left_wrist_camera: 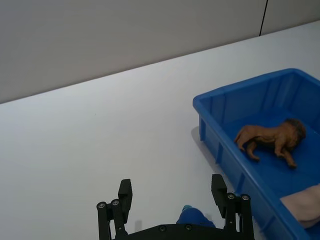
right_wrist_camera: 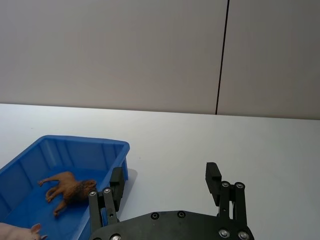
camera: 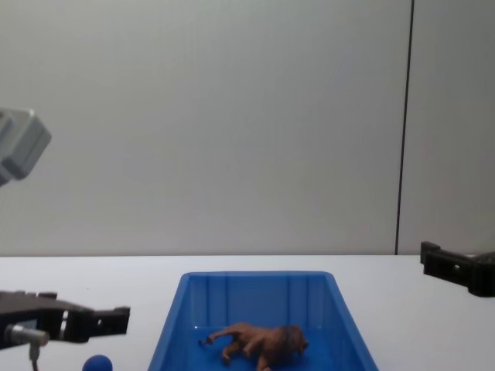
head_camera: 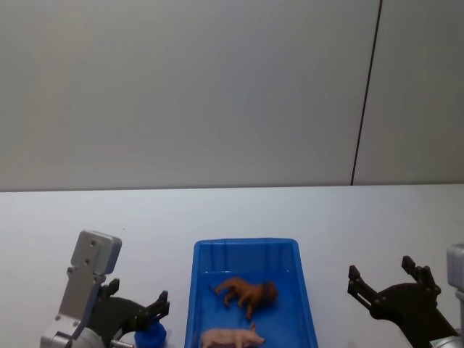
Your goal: Pick up the two dolls from the table and place them into the box.
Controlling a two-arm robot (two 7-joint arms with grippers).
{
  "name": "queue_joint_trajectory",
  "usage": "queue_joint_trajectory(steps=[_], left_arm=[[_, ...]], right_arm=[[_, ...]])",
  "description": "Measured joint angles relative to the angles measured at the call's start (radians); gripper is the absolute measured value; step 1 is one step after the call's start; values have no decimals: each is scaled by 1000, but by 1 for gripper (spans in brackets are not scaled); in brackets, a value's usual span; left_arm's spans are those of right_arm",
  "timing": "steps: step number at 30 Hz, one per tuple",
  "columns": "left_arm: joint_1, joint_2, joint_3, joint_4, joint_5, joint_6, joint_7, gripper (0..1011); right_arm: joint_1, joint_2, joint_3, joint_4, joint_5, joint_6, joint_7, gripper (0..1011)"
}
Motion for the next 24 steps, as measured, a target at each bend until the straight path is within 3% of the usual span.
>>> queue_joint_trajectory(steps=[18,24], left_arm=[[-2,-8,-4,65,-13,38,-66,999],[-4,-12,-3,78,-16,41,-90,847]], right_arm=[[-1,1,0,-1,0,0,-1,1001],[-1,1,0,-1,0,0,-1,1001]])
